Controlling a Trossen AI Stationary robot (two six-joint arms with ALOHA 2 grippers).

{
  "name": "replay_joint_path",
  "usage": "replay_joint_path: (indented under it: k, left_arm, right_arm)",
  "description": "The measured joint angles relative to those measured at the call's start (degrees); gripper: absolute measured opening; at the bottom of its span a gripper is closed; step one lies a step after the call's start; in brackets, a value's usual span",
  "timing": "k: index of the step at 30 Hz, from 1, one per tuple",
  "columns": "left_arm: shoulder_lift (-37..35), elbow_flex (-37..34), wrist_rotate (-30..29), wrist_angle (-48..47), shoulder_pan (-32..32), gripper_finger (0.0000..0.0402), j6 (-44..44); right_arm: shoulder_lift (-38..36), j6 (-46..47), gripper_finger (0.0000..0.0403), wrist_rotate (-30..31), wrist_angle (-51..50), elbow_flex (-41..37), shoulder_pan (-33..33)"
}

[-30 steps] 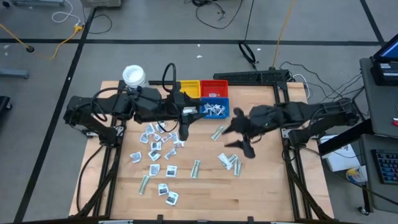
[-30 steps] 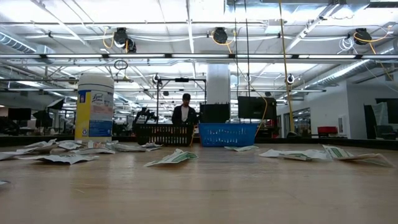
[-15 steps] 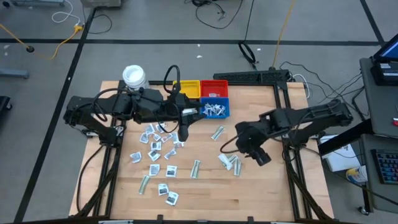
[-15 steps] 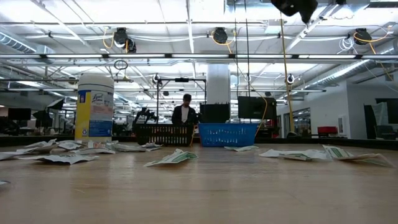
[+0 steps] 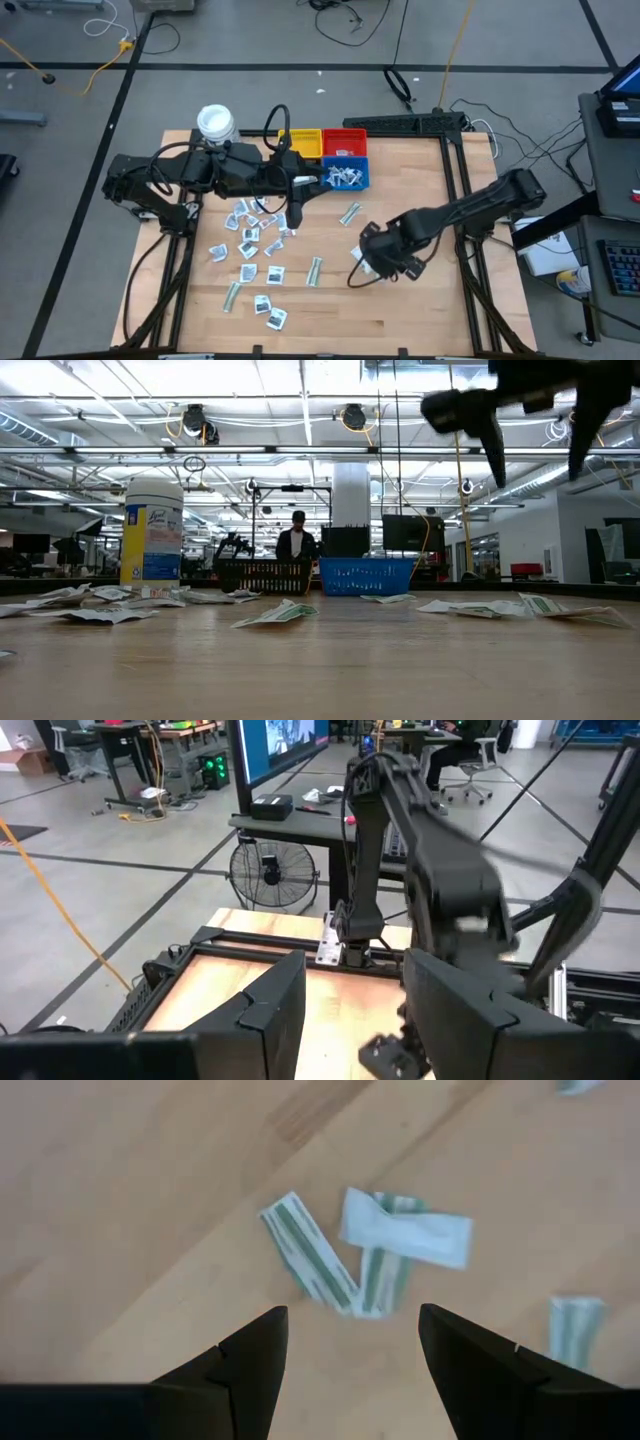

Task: Pick & Place First Aid Supplies
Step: Put the green bandage pack into the black basket

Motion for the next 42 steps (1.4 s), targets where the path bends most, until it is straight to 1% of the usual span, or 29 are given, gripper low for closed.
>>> replay_joint_path:
  k: [3,6,8,14,25,27,33,35,37,40,42]
  left_arm:
    - [0.00,0.00,0.00,0.00,0.00,0.0175,-0.02]
    - [0.00,0.01,0.01,0.00,0.02,0.0175,0.12]
    - [0.00,0.02,0.01,0.02,0.02,0.0175,0.23]
    - [0.00,0.02,0.04,0.01,0.02,0.0175,0.26]
    - [0.00,0.02,0.07,-0.07,0.02,0.0175,0.44]
    - [0.00,0.02,0.07,-0.07,0.02,0.0175,0.44]
    - [-0.01,0.02,0.08,-0.11,0.02,0.0175,1.57]
    - [0.00,0.04,0.07,-0.15,0.02,0.0175,1.57]
    - [-0.01,0.03,0.07,-0.17,0.02,0.0175,1.60]
    - [-0.01,0.04,0.07,-0.25,0.02,0.0175,1.62]
    - [0.00,0.04,0.07,-0.55,0.02,0.0175,1.79]
  right_arm:
    - [-0.07,-2.28,0.0222,0.07,6.37,-5.73,0.91]
    - [0.00,-2.21,0.0222,-0.36,14.26,-11.62,1.38]
    - [-0.03,-2.09,0.0222,-1.49,17.12,-14.69,1.90]
    - [-0.08,-1.81,0.0222,-1.56,25.17,-21.62,2.75]
    - [0.48,-0.43,0.0222,-2.18,33.73,-22.54,2.69]
    - [1.79,-0.47,0.0222,-3.07,33.91,-22.50,2.69]
    - [4.58,-1.96,0.0218,-2.89,34.36,-22.39,4.58]
    - [5.00,-1.96,0.0206,-2.90,34.28,-22.35,5.02]
    - [5.08,-1.96,0.0184,-2.90,34.17,-22.35,5.32]
    - [5.12,-1.98,0.0131,-3.31,33.96,-22.36,5.40]
    - [5.12,-1.96,0.0086,-3.60,33.80,-22.42,5.44]
